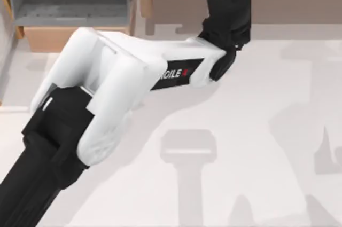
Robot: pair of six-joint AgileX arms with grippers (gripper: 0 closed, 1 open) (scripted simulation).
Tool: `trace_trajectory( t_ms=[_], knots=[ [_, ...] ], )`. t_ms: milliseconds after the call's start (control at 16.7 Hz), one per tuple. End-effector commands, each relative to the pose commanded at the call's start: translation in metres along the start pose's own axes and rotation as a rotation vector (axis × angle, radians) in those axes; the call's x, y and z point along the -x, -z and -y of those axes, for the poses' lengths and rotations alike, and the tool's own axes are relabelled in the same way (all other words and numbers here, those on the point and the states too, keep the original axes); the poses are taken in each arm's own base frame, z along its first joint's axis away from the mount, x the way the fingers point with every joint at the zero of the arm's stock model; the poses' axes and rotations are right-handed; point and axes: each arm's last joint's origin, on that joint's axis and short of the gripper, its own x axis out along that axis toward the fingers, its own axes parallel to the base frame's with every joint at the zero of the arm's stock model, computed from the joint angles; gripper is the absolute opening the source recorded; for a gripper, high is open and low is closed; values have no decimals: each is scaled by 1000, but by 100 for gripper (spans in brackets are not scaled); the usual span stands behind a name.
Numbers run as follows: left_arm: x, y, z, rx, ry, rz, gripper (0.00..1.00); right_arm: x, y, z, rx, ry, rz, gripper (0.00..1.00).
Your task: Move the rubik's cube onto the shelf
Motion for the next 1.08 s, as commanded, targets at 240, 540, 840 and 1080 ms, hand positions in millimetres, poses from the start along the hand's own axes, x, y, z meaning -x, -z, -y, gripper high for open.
trace_trajectory(
  t_ms=[240,540,840,1080],
  knots=[
    [0,0,0,0,0,0,23,0,0,0,0,0,0,100],
    [0,0,0,0,0,0,60,0,0,0,0,0,0,100],
    [0,0,0,0,0,0,98,0,0,0,0,0,0,100],
    [0,0,0,0,0,0,100,0,0,0,0,0,0,100]
  ],
)
